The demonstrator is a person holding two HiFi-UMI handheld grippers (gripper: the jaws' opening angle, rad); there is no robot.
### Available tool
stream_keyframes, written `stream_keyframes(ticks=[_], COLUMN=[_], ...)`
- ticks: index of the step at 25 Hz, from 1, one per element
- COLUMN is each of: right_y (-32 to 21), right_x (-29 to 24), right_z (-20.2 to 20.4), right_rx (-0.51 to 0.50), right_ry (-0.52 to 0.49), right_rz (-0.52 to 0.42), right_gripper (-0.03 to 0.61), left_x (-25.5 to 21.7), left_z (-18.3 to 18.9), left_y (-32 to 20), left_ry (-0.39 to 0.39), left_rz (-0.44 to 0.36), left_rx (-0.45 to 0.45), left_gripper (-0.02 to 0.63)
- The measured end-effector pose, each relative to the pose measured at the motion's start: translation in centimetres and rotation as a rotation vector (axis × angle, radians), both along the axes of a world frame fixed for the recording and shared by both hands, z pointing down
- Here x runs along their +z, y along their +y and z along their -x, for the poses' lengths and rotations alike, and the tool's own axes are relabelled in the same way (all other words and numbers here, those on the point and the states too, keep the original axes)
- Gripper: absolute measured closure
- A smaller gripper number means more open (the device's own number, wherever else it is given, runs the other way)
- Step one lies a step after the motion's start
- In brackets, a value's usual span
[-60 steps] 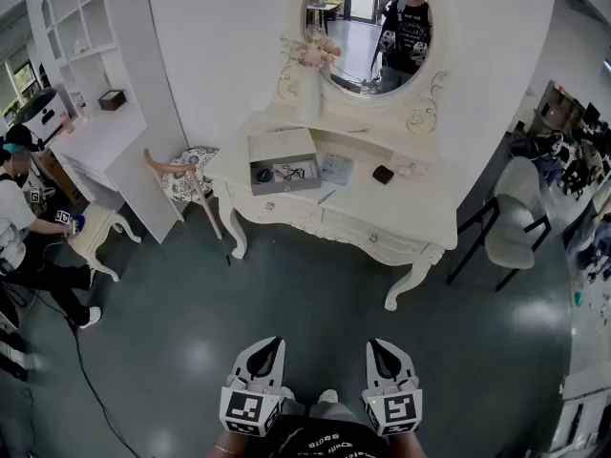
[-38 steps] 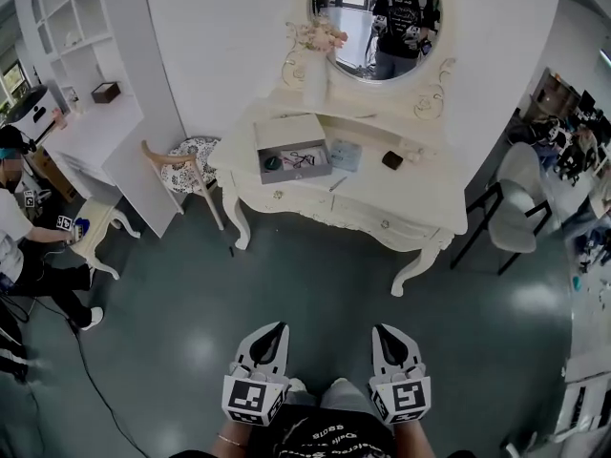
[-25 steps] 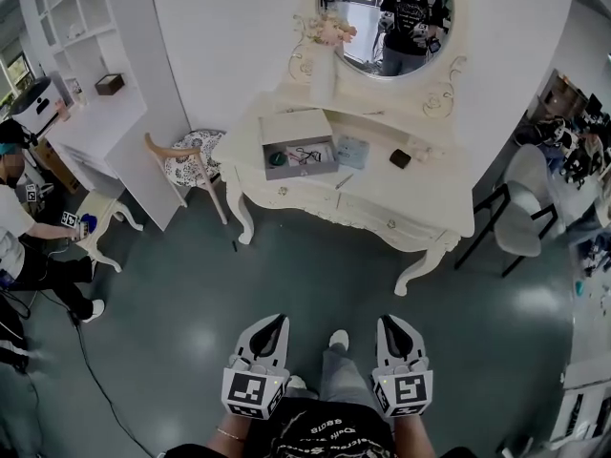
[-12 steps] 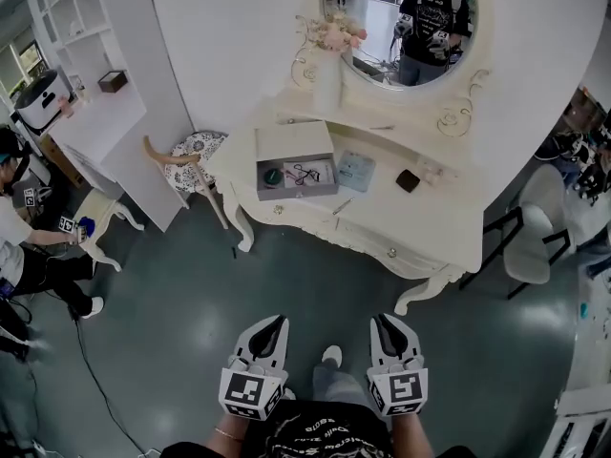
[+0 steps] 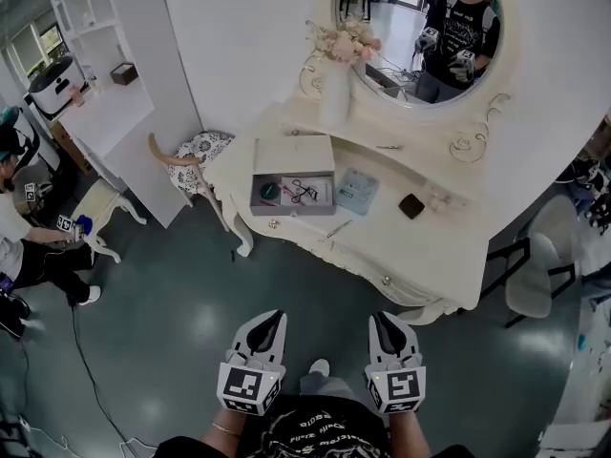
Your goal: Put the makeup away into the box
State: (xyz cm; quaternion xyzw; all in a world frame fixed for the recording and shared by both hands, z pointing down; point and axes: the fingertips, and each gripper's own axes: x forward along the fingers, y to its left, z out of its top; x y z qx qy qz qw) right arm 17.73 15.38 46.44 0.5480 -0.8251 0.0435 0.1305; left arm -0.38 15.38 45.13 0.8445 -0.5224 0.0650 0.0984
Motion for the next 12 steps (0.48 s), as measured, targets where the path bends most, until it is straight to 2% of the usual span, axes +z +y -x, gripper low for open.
stream_keyframes(ticks=[6,12], right_y=[-2.1,-2.9], right_x=[0.5,0.9], right_z=[-1.9,-2.9], right_rx=[-0.039,-0.071], right_ry=[0.013,-0.024], right_rz=[0.017,0.028], right_gripper=[0.546,0.545], left_x=[0.4,0.8], left_z=[-1.4,-2.4], left_y=[-1.7,-2.3], left_ry=[0.005,0.006], left_rz=[0.009,0.019], left_rx=[-0.047,-0.08], left_gripper=[0.598,0.598])
